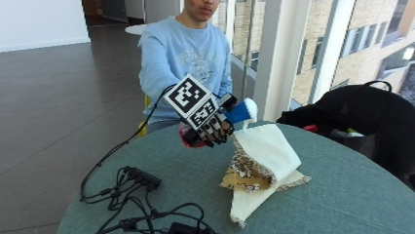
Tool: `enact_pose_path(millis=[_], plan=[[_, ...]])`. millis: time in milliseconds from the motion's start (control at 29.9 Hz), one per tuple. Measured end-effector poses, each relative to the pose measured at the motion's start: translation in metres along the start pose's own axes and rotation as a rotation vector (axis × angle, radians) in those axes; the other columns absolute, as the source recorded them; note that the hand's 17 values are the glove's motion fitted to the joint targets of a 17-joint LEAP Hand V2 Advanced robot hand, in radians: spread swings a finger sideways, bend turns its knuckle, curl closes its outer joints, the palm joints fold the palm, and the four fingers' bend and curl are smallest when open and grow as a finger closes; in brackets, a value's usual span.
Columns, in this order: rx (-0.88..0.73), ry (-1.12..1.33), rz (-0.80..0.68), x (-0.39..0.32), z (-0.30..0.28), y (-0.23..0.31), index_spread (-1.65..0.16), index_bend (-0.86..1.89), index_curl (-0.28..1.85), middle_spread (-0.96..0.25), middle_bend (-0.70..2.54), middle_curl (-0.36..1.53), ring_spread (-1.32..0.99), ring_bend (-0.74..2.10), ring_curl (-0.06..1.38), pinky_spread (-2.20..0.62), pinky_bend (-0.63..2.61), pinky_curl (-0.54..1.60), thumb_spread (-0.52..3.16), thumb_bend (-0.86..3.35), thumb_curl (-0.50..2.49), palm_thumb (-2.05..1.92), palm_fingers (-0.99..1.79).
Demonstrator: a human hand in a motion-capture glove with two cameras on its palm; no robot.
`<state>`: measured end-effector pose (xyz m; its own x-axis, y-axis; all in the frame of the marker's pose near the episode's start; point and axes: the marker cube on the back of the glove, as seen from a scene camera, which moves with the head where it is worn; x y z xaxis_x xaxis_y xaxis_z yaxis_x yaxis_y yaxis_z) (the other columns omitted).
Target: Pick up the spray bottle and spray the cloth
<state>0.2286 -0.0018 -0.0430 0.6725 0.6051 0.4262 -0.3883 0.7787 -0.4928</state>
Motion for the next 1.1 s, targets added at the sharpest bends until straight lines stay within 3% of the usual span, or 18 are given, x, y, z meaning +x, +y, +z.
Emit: enact_pose_path(millis=[1105], plan=[[0.043,-0.025,-0.082,-0.0101,0.003,-0.0049,-0.21,0.09,0.23,-0.07,0.35,0.48,-0.07,0.58,0.39,0.08,0.21,0.37,0.91,-0.03,0.59,0.9,1.08]])
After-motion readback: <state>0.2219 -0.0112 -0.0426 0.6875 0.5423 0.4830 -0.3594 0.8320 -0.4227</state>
